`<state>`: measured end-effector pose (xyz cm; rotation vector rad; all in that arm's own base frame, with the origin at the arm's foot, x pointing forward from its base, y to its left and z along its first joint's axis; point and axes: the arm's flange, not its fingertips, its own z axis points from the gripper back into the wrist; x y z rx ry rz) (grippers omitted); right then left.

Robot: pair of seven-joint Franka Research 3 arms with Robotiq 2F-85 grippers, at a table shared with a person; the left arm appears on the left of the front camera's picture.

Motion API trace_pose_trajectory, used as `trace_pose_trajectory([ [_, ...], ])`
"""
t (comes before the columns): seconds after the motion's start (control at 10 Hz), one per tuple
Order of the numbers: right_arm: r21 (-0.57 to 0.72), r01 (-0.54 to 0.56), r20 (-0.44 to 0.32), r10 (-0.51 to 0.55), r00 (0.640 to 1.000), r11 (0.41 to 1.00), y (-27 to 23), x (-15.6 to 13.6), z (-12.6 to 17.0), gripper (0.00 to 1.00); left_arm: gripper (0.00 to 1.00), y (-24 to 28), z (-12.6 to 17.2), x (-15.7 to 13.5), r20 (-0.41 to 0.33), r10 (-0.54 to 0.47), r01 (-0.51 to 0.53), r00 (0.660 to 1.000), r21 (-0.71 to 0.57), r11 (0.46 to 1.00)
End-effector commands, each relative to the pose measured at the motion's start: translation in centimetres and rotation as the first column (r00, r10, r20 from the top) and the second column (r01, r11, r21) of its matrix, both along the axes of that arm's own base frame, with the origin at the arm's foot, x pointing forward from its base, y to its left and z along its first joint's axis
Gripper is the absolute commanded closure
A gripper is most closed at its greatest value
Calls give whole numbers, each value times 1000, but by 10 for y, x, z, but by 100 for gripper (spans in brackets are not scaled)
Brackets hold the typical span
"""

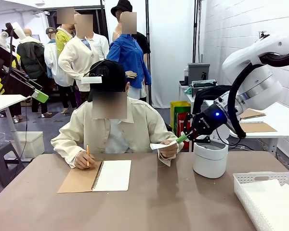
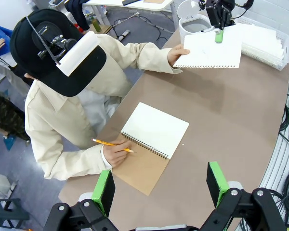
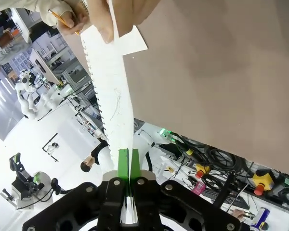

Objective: Sort the paper based on its condition.
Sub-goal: If a person hands you a paper, place it in the Organizing basket , and if it's crumpled, put it in the Trash can.

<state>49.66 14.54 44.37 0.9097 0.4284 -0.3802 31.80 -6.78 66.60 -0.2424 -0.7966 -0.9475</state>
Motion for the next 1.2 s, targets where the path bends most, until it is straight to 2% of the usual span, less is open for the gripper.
trace_pose_trajectory([
  [0.0,-1,-36,15,36,999,999,-2,-6,7,100,0,1,0,0,0,-2,2,1000,-3,1000],
  [0.2,3,-54,52,53,997,999,-2,-12,19,100,0,1,0,0,0,-2,2,1000,-3,1000],
  [0.4,-37,-98,184,103,977,995,-3,-33,56,100,0,1,0,0,0,-2,2,1000,-3,1000],
  [0.5,-93,-134,273,154,950,987,-12,-53,79,100,0,1,0,0,0,-2,2,1000,-3,1000],
  [0.7,-186,-181,357,238,903,966,-31,-90,109,100,0,1,0,0,0,-2,2,1000,-3,1000],
  [1.0,-446,-89,503,332,798,890,-67,-141,132,100,0,1,0,0,0,-2,2,1000,-3,1000],
  [1.1,-507,-69,497,357,791,859,-80,-155,131,100,0,1,0,0,0,-2,2,1000,-3,1000],
])
